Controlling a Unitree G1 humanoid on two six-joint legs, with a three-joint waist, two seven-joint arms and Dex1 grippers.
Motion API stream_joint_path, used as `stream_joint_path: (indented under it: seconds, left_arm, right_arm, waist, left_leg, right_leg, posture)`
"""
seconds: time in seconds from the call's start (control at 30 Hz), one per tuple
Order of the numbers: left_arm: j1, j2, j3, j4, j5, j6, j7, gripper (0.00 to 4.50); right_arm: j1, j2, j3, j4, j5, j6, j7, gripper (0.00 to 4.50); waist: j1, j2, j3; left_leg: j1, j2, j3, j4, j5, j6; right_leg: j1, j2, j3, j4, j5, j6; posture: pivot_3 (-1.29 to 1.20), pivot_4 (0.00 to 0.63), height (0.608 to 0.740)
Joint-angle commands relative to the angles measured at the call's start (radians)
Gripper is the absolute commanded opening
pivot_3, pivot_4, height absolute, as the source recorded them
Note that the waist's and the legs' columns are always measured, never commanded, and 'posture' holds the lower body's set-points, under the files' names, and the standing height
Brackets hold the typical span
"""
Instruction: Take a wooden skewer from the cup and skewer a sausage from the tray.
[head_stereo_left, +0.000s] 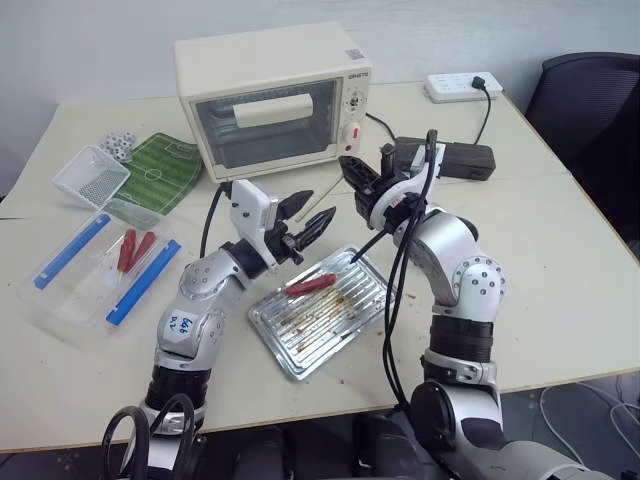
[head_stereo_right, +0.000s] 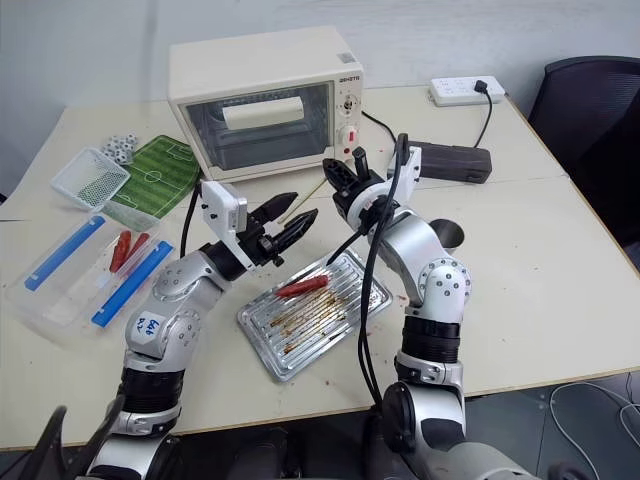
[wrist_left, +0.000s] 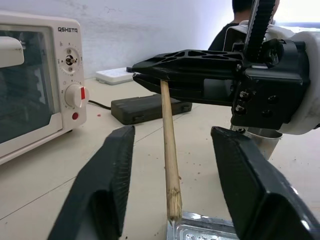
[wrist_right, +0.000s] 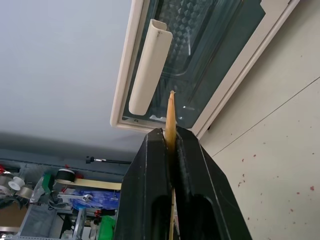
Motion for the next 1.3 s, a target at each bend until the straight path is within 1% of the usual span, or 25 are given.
stream_joint_path:
  seconds: [0.03, 0.1, 0.73, 0.83, 0.87, 1.2, 1.23, 1.3]
  left_arm:
    - [-0.004, -0.003, 0.008, -0.026, -0.001, -0.027, -0.003, 1.33]
    - [-0.004, -0.001, 0.007, -0.022, 0.002, -0.027, -0.004, 0.72]
    - [-0.037, -0.022, 0.005, 0.020, 0.012, -0.055, 0.000, 0.72]
    - [-0.037, -0.027, 0.008, 0.024, 0.009, -0.067, -0.001, 0.18]
    - [-0.038, -0.028, 0.008, 0.025, 0.008, -0.068, -0.002, 0.08]
    - [-0.047, -0.020, 0.019, 0.027, 0.014, -0.055, 0.014, 0.08]
    - [-0.047, -0.017, 0.021, 0.028, 0.014, -0.056, 0.014, 0.00]
    - [-0.047, -0.014, 0.023, 0.030, 0.014, -0.057, 0.013, 0.00]
  right_arm:
    - [-0.023, -0.002, 0.014, -0.014, 0.011, -0.008, 0.019, 0.00]
    - [-0.023, -0.004, 0.015, -0.014, 0.011, -0.009, 0.021, 0.00]
    - [-0.014, 0.003, 0.018, -0.028, 0.014, -0.019, 0.013, 0.00]
    - [-0.013, 0.001, 0.019, -0.027, 0.014, -0.021, 0.016, 0.00]
    - [-0.013, 0.001, 0.019, -0.027, 0.015, -0.022, 0.016, 0.00]
    - [-0.011, -0.008, 0.021, -0.025, 0.009, -0.022, 0.034, 0.00]
    - [-0.010, -0.002, 0.018, -0.029, 0.019, -0.025, 0.035, 0.55]
    - [-0.009, 0.002, 0.017, -0.034, 0.029, -0.029, 0.038, 1.04]
  waist:
    - [0.000, 0.000, 0.000]
    - [0.000, 0.000, 0.000]
    - [0.000, 0.000, 0.000]
    - [0.000, 0.000, 0.000]
    - [0.000, 0.000, 0.000]
    - [0.000, 0.000, 0.000]
    - [0.000, 0.000, 0.000]
    - [0.000, 0.000, 0.000]
  left_leg:
    - [0.000, 0.000, 0.000, 0.000, 0.000, 0.000]
    - [0.000, 0.000, 0.000, 0.000, 0.000, 0.000]
    - [0.000, 0.000, 0.000, 0.000, 0.000, 0.000]
    - [0.000, 0.000, 0.000, 0.000, 0.000, 0.000]
    - [0.000, 0.000, 0.000, 0.000, 0.000, 0.000]
    - [0.000, 0.000, 0.000, 0.000, 0.000, 0.000]
    - [0.000, 0.000, 0.000, 0.000, 0.000, 0.000]
    - [0.000, 0.000, 0.000, 0.000, 0.000, 0.000]
  right_leg:
    - [0.000, 0.000, 0.000, 0.000, 0.000, 0.000]
    - [0.000, 0.000, 0.000, 0.000, 0.000, 0.000]
    - [0.000, 0.000, 0.000, 0.000, 0.000, 0.000]
    - [0.000, 0.000, 0.000, 0.000, 0.000, 0.000]
    - [0.000, 0.000, 0.000, 0.000, 0.000, 0.000]
    - [0.000, 0.000, 0.000, 0.000, 0.000, 0.000]
    - [0.000, 0.000, 0.000, 0.000, 0.000, 0.000]
    - [0.000, 0.000, 0.000, 0.000, 0.000, 0.000]
  posture:
    - [0.00, 0.150, 0.740]
    - [0.00, 0.150, 0.740]
    - [0.00, 0.150, 0.740]
    - [0.00, 0.150, 0.740]
    - [0.00, 0.150, 0.740]
    - [0.00, 0.150, 0.740]
    - [0.00, 0.150, 0.740]
    - [0.00, 0.150, 0.740]
